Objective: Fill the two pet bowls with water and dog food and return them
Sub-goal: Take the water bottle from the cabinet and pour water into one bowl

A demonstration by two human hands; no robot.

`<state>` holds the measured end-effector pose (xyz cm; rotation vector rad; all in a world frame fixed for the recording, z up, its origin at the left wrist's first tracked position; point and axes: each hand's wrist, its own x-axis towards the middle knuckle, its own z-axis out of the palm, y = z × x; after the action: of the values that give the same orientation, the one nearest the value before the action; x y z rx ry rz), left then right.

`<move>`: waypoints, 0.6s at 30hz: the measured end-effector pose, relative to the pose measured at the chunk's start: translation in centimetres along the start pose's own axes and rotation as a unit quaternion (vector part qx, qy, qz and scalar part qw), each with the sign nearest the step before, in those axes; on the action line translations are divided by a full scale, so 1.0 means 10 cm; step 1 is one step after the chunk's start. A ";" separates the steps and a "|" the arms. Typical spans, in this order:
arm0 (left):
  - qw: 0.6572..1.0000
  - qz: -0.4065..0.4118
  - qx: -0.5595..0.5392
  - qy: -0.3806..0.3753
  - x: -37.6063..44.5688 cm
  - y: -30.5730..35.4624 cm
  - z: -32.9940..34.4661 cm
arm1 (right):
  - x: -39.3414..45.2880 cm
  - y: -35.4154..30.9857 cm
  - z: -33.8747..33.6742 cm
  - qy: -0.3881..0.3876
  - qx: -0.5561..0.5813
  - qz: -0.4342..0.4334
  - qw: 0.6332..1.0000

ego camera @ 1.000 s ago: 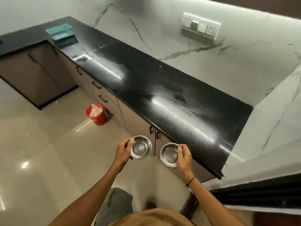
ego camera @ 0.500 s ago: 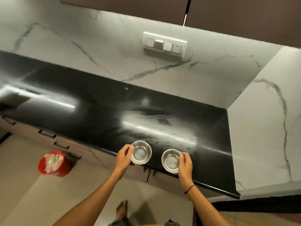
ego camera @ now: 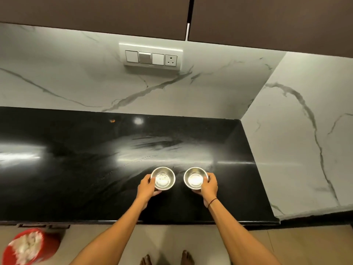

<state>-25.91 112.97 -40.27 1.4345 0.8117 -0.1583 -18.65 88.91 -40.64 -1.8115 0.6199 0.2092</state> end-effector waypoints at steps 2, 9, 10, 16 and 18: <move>1.000 -0.018 0.007 0.001 0.09 0.00 0.07 | 0.11 0.05 0.08 0.023 -0.006 0.040 0.999; 0.998 -0.036 0.056 0.019 0.21 -0.01 0.20 | 0.16 -0.03 0.22 0.057 -0.002 0.097 0.994; 0.997 -0.033 0.064 0.021 0.20 0.00 0.20 | 0.15 -0.04 0.22 0.052 0.002 0.096 0.994; 0.986 -0.047 0.150 0.050 0.18 0.04 0.12 | 0.12 -0.02 0.12 0.052 -0.054 0.102 0.992; 0.972 -0.024 0.219 0.083 0.13 0.06 0.10 | 0.04 -0.06 0.04 0.056 -0.120 0.069 0.989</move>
<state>-24.19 112.65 -40.60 1.8622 0.9900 -0.2692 -17.88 89.33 -40.44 -2.0226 0.8310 0.2861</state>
